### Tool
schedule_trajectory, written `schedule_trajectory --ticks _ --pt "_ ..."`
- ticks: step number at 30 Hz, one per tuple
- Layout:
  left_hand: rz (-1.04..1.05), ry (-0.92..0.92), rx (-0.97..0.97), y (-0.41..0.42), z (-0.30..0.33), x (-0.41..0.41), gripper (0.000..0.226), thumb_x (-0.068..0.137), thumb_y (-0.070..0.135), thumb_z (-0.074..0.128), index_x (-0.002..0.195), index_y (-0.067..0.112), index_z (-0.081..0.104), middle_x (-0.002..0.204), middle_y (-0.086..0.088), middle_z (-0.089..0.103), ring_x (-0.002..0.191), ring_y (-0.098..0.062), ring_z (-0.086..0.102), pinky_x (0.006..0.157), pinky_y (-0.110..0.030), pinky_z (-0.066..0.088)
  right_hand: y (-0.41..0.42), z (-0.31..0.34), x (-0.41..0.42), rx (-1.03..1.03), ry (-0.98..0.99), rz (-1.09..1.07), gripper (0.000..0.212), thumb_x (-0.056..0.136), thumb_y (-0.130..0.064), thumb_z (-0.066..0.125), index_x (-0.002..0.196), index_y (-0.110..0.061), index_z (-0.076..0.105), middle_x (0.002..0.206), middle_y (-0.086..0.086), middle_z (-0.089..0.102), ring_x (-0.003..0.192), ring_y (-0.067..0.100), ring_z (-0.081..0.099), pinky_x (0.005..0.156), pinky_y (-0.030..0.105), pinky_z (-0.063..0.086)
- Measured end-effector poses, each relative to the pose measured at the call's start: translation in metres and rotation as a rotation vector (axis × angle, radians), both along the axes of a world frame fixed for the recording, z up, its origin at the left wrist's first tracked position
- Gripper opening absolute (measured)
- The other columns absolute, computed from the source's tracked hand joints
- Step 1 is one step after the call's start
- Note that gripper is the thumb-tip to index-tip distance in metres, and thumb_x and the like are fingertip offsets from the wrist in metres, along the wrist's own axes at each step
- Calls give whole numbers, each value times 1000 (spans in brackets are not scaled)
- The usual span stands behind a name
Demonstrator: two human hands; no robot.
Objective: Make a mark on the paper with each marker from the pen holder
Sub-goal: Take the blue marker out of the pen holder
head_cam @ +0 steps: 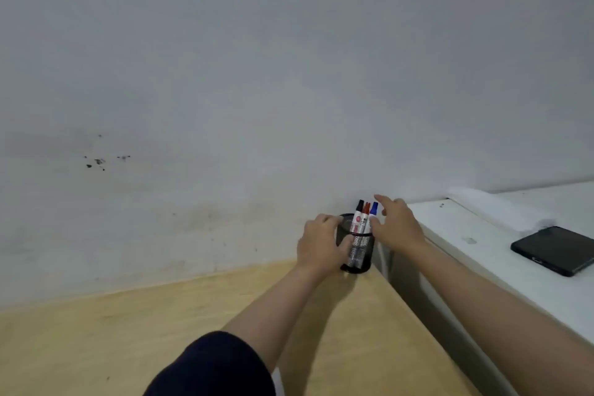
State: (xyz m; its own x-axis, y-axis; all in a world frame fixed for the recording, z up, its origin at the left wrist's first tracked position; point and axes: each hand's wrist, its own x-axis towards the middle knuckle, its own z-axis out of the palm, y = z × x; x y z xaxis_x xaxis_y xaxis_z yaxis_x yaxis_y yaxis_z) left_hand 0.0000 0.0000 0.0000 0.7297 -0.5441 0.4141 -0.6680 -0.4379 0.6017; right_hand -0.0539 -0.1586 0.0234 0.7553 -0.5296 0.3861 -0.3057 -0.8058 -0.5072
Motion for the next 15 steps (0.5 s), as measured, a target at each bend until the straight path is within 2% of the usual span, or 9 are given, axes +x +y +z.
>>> schedule_trajectory --ticks 5,10,13,15 --pt "73 -25 1 -21 -9 12 34 85 42 55 106 18 66 116 0 63 109 -24 50 80 -38 48 -7 -5 18 -48 -28 -18 43 86 -24 58 126 -10 51 114 15 54 100 30 58 79 40 52" --pt "134 -29 -66 -28 -11 12 31 83 44 59 96 17 69 108 2 65 103 -20 54 75 -35 47 -9 -2 18 16 -201 18 15 84 -19 60 93 -10 51 77 6 56 69 23 55 53 29 39" --pt "136 -14 -32 -27 -7 7 31 84 42 57 99 16 66 112 0 63 107 -21 52 77 -36 48 -5 5 9 6 -225 67 12 83 -14 58 92 -10 53 66 2 54 60 19 53 53 30 41" --pt "127 15 -22 -25 -2 1 31 85 40 56 101 14 63 113 -3 60 108 -22 51 80 -37 48 1 12 -2 -53 -278 85 10 83 -13 58 93 -10 57 68 -1 51 61 12 49 55 25 39"
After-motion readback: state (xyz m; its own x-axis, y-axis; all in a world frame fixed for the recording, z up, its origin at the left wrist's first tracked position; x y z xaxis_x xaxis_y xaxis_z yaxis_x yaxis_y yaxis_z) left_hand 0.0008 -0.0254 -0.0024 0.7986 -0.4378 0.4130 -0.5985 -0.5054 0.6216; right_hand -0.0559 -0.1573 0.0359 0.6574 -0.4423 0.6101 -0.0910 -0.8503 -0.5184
